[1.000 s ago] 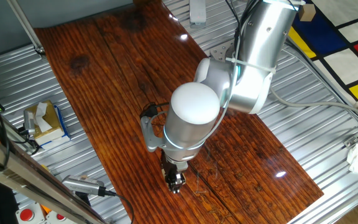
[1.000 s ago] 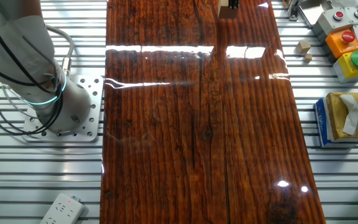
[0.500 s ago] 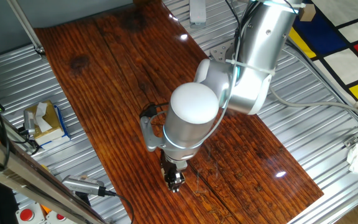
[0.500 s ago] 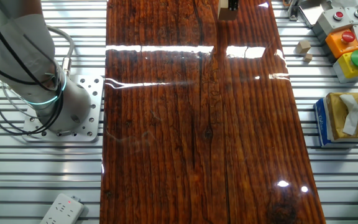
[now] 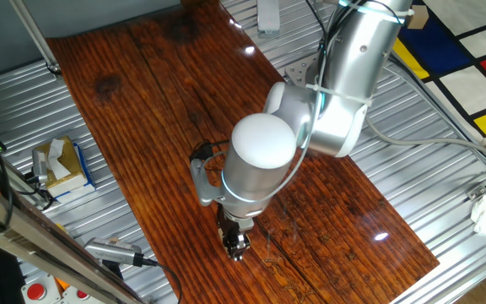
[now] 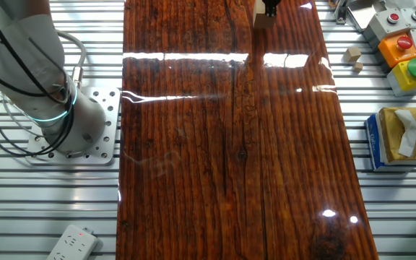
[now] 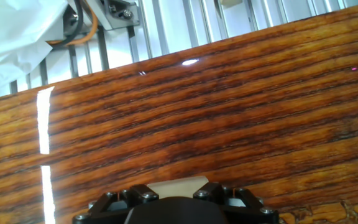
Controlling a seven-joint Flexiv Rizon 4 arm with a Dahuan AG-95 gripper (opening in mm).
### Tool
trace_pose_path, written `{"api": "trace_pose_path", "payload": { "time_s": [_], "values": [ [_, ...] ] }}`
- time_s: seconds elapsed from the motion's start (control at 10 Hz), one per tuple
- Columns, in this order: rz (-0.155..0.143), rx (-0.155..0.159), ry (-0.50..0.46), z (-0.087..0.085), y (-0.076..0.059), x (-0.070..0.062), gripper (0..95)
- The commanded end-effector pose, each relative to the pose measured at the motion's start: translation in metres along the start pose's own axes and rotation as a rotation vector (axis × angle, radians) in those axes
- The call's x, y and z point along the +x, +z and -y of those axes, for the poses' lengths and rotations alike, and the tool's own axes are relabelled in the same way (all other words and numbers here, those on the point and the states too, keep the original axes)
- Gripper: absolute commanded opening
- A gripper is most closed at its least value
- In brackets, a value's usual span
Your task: Pick up the small block on the left and move it to the right
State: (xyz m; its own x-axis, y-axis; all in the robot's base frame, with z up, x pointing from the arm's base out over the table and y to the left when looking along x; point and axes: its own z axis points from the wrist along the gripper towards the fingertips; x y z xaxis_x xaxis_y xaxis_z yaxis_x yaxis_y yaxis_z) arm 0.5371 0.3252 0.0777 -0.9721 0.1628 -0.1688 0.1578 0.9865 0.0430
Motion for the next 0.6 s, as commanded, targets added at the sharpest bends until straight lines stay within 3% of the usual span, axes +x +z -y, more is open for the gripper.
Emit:
{"api": "trace_pose_path", "payload": {
  "time_s": [0.1,0.6],
  "values": [
    [-0.001,0.0,-0.007,0.0025,0.0025,0.0004,0.0],
    [0.003,0.002,-0.017,0.0073,0.0084,0.0012,0.0]
  ]
}}
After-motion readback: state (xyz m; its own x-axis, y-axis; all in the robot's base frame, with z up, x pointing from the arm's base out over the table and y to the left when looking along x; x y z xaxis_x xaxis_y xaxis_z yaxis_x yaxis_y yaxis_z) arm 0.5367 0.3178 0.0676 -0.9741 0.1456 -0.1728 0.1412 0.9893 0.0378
